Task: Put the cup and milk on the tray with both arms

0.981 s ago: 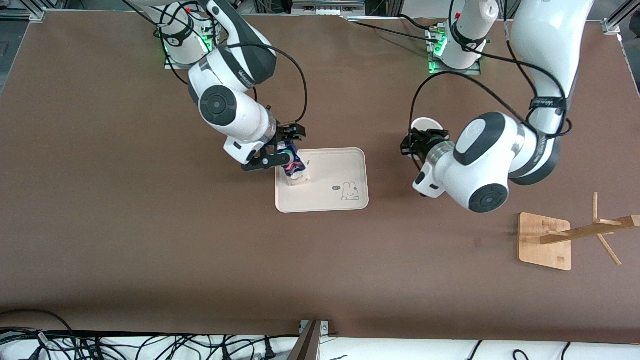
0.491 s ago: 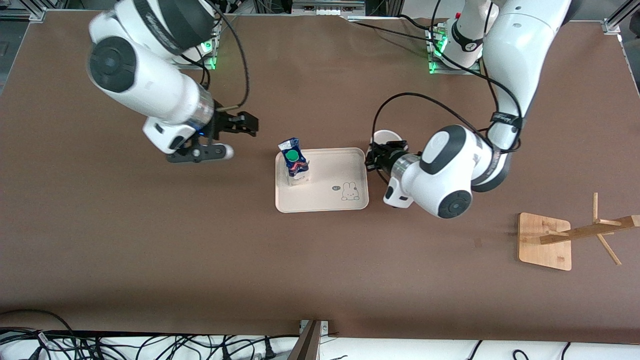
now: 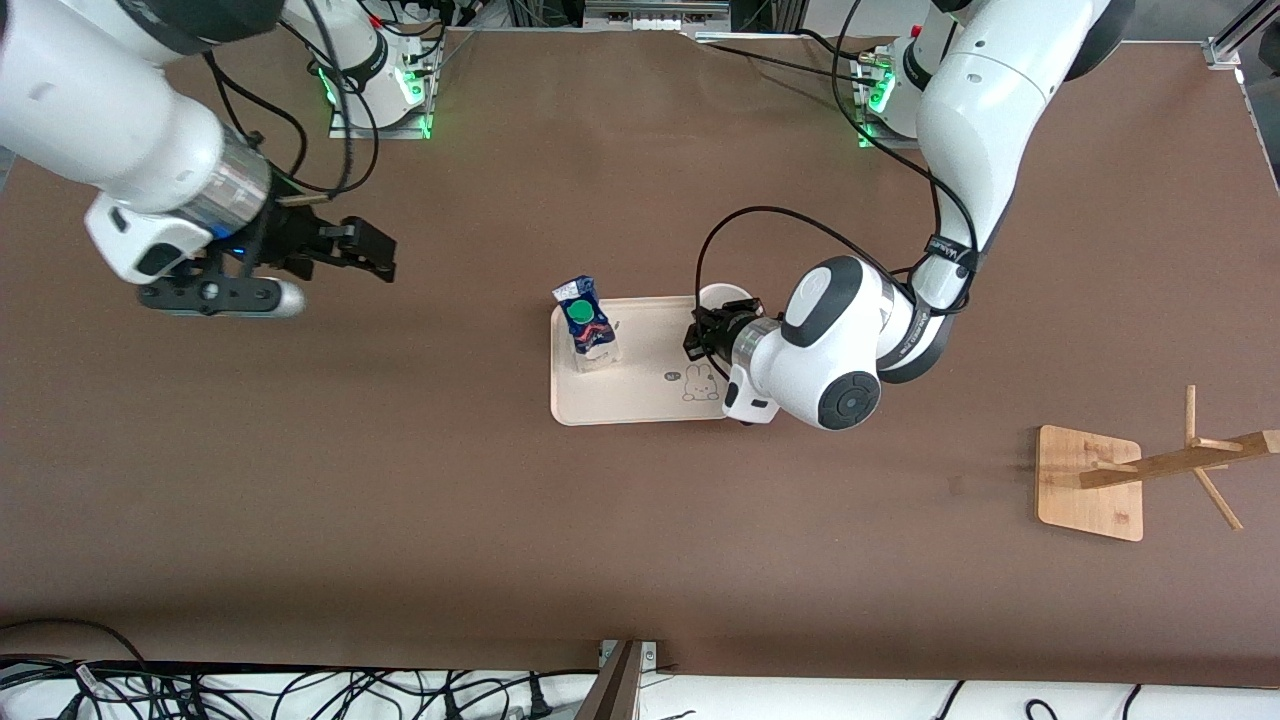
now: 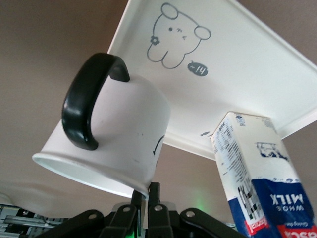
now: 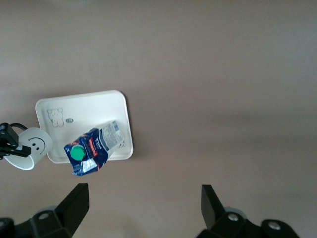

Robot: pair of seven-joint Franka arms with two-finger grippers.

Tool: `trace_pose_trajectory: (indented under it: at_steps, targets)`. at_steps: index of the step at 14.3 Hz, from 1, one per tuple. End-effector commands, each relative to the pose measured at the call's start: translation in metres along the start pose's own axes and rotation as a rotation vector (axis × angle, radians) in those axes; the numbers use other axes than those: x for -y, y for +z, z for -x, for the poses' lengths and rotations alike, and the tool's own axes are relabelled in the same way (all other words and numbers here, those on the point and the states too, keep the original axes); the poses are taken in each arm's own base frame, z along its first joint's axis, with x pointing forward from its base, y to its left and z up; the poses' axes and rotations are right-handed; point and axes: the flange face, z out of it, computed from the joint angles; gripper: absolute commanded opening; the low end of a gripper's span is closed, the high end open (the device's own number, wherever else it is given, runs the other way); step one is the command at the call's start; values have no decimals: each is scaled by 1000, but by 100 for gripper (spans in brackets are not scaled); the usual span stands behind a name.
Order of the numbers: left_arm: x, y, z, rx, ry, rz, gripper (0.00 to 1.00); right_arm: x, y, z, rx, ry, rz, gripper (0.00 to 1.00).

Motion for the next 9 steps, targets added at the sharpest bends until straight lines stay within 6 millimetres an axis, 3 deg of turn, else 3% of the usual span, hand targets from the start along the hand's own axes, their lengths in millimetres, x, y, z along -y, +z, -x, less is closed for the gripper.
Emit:
trace_pose_trajectory:
  at_steps: [1,5,9]
  targets:
    - [-16,12,-2,23,-27,44,0,-27,-13,-10,-18,-63,23,100]
    - [-18,36,-17,24,-45,44,0,-54,-17,-19,-26,-39,38,100]
    - [-15,44,-21,13,-46,24,0,-149,-16,-32,-5,19,30,100]
